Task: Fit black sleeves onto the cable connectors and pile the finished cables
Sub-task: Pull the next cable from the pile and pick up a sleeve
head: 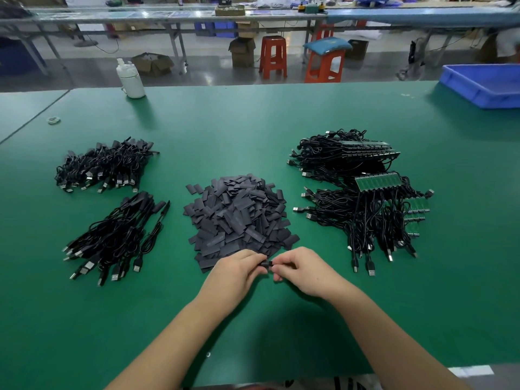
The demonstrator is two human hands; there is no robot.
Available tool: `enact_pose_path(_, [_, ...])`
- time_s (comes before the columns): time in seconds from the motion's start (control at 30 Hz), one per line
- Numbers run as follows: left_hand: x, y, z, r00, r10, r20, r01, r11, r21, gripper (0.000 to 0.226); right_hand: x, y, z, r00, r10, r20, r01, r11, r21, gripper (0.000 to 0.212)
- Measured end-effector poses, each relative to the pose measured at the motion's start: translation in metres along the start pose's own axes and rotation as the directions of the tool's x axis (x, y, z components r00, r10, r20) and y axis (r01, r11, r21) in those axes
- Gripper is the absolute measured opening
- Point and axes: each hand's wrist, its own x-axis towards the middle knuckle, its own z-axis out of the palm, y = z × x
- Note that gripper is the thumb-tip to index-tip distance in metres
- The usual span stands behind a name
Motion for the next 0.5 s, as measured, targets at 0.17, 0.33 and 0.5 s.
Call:
enact_pose_path(0.17, [-0.0002,0.0004,0.0014,1.000,0.019,0.002,-0.020,0.999,0.042,0.024,-0.0021,-0.0082,-0.0010,0.999,-0.034,-0.017,0.031,0.990,-0.136,0.027])
enact_pose_path(0.33, [-0.0002,-0.0026,0.0044,0.999,0.029,0.015,-0.030,0.996,0.083,0.022,-0.0035,-0.0100,0.0010,0.999,-0.015,-0.035,0.009,0.988,-0.153,0.025])
enact_pose_path(0.5, [-0.0012,-0.0024,0.0050,0.998,0.064,0.011,-0.065,0.992,0.110,0.025,-0.0032,-0.0081,0.0021,1.000,0.002,-0.031,-0.006,0.992,-0.123,0.022])
